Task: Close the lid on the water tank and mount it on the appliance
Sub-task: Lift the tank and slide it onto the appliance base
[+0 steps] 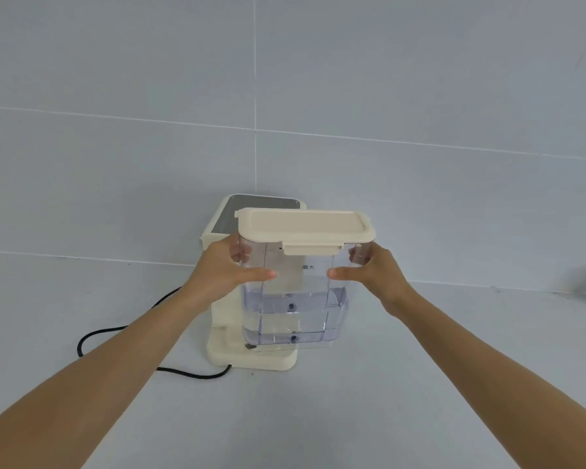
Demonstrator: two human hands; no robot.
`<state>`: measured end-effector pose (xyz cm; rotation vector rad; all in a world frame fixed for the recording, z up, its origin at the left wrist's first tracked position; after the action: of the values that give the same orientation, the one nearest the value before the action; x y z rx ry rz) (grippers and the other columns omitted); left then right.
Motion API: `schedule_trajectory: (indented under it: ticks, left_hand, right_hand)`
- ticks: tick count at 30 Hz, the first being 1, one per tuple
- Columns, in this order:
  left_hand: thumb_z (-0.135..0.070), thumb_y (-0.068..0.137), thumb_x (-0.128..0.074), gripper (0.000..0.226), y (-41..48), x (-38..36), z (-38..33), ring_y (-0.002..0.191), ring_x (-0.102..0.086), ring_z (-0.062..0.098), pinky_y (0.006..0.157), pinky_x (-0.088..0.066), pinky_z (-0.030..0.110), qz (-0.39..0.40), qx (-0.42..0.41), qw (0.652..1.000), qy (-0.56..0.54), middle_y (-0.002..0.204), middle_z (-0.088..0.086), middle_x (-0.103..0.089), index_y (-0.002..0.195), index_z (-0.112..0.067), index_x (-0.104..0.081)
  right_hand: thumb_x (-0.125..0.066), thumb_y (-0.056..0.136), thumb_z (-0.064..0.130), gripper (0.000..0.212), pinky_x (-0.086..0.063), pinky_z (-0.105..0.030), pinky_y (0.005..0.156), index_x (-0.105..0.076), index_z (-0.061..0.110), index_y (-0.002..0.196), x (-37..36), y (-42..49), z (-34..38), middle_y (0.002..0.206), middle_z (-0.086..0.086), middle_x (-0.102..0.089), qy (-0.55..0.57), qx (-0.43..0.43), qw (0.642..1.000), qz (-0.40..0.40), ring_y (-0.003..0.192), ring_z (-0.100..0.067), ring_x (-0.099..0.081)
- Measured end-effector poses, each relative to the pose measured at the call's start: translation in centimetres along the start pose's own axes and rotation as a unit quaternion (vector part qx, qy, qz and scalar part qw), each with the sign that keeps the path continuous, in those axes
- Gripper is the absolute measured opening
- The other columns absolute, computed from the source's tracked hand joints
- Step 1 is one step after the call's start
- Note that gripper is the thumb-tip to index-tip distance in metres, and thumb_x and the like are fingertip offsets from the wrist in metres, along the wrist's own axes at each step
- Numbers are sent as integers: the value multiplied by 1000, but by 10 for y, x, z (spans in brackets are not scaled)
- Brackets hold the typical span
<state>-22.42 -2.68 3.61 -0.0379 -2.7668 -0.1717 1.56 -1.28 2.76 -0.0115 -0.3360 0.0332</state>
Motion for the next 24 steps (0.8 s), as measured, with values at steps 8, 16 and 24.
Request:
schedule_trajectory:
  ticks: [8,16,24]
  left_hand:
    - [-23,52,-86,45,11,52,6,94,-52,16,76,-42,23,2,-4,1000,-1,89,-6,-57,74,-40,-50]
    - [-47,27,-79,66,21,68,33,78,-45,14,73,-39,26,49,51,997,24,84,0,-45,87,-36,-56]
    - [-15,51,-81,40,25,67,46,66,-35,15,64,-33,22,63,85,994,-6,73,1,-36,81,-27,-57]
  right_hand:
    - [-85,55,23,46,-44,-45,94,-46,11,77,-46,10,31,122,-28,-52,-43,18,999,-20,114,-36,-51]
    - [-85,56,25,45,-43,-17,65,-53,24,88,-71,19,30,79,3,-55,-72,35,997,-11,87,-20,-51]
    - [-86,53,28,78,-39,-10,70,-50,23,122,-85,19,23,102,13,-56,-83,42,995,-27,97,-5,-50]
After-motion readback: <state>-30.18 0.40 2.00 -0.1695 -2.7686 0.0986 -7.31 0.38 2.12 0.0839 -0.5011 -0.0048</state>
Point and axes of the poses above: each hand's wrist, its own y-axis towards the middle knuckle, its own x-axis out of the back of the hand, z = x × y, the point moved 4 cm from there along y, towards the middle knuckle
